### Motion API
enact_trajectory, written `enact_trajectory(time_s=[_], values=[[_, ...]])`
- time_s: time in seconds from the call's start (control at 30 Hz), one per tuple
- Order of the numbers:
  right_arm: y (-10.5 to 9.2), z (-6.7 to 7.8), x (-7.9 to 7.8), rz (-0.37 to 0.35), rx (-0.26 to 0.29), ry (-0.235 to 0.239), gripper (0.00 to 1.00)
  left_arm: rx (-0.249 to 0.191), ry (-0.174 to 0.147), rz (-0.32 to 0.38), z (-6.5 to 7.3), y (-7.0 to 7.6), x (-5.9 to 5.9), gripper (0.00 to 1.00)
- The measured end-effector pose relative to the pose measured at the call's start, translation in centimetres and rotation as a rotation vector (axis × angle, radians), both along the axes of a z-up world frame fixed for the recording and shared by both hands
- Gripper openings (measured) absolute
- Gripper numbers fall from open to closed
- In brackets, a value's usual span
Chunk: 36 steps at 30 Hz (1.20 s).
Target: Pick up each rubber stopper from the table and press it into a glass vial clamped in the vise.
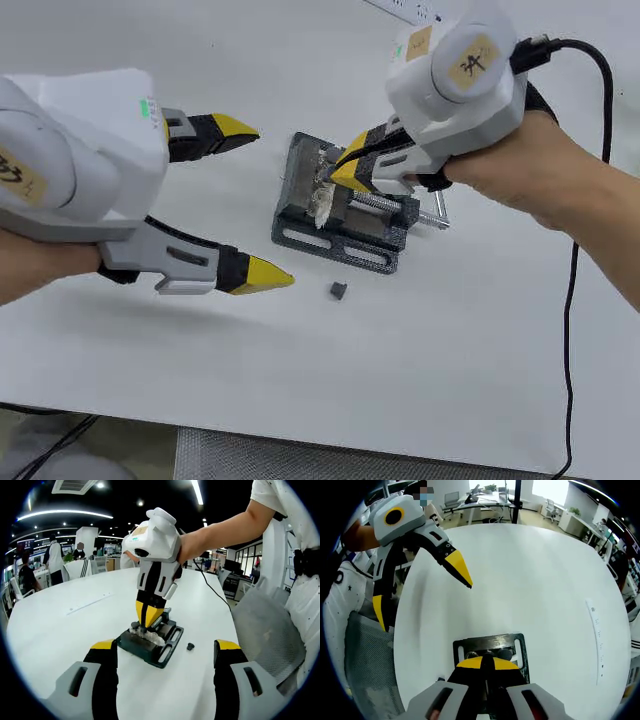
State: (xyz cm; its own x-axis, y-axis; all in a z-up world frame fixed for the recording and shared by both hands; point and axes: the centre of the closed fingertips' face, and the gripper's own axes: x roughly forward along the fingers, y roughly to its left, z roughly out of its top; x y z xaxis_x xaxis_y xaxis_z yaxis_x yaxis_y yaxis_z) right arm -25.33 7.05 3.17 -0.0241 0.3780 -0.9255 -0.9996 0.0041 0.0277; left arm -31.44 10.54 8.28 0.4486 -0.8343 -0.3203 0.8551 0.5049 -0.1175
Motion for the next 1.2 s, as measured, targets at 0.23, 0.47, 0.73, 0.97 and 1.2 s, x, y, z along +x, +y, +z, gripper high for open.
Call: enact_trajectory(time_s=[0.23,0.47,0.73,0.97,1.2], values=[[0.00,0.07,0.00,0.003,-0.005,0.000,0.00,-0.003,0.001,0.003,-0.07,0.17,0.04,0.78],[0.02,-0.08,0.06,0.042,-0.032,-0.026,0.00,-0.009,-0.003,0.006,0.03,0.14,0.21,0.77],[0.12,-0.09,0.09,0.017,-0.028,-0.008,0.01,-0.014,-0.005,0.011,0.06,0.12,0.34,0.77],[0.15,-0.31,0.28,0.023,-0.037,0.000,0.01,-0.018,-0.004,0.017,0.01,0.14,0.42,0.77],[0.14,-0.35,0.36,0.023,-0.044,0.006,0.01,-0.024,-0.007,0.021,0.12,0.08,0.66,0.77]])
